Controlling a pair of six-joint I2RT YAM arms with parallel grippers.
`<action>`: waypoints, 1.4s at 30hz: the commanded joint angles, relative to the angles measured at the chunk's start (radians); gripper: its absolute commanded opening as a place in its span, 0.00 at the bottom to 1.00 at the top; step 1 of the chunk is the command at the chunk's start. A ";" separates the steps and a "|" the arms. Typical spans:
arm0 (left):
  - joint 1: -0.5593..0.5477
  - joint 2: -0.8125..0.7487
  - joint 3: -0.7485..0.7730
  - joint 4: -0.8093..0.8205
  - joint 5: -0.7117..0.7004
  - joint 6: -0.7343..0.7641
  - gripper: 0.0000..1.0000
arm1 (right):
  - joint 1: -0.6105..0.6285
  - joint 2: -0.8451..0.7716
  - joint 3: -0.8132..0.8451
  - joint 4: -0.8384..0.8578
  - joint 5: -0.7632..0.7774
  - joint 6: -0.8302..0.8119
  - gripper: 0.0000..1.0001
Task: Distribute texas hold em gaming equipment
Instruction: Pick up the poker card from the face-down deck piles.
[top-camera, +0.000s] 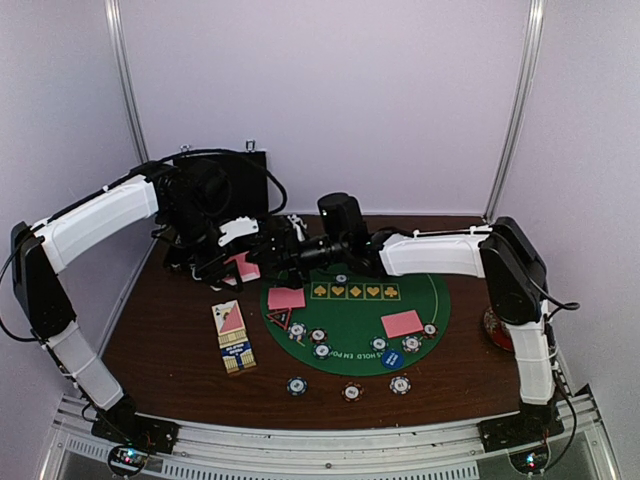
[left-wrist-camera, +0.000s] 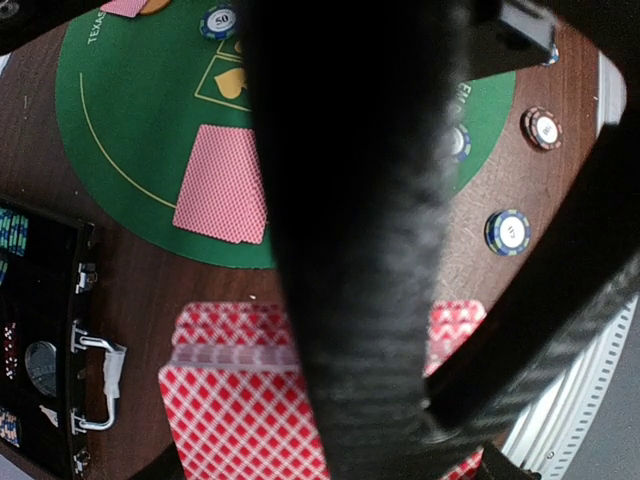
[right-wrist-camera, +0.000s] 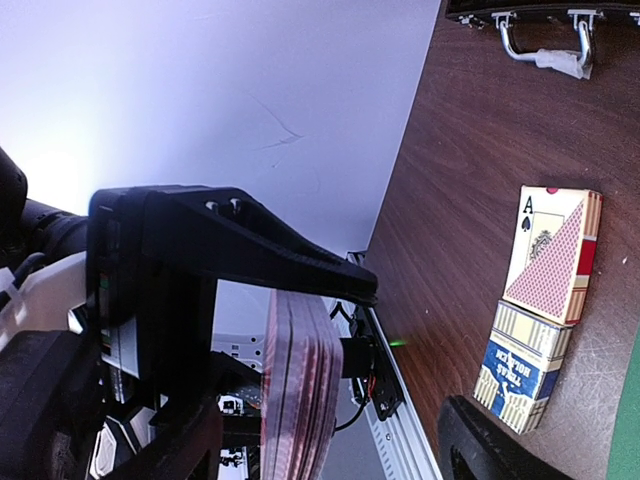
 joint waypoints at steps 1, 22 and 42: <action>0.001 0.005 0.026 0.006 0.026 0.000 0.13 | 0.016 0.039 0.061 0.017 -0.020 0.021 0.76; 0.001 -0.012 0.023 0.006 0.038 -0.002 0.12 | -0.016 0.135 0.083 0.030 0.013 0.073 0.65; 0.001 -0.006 0.002 0.007 0.013 0.004 0.12 | -0.040 -0.053 -0.056 0.113 0.000 0.108 0.28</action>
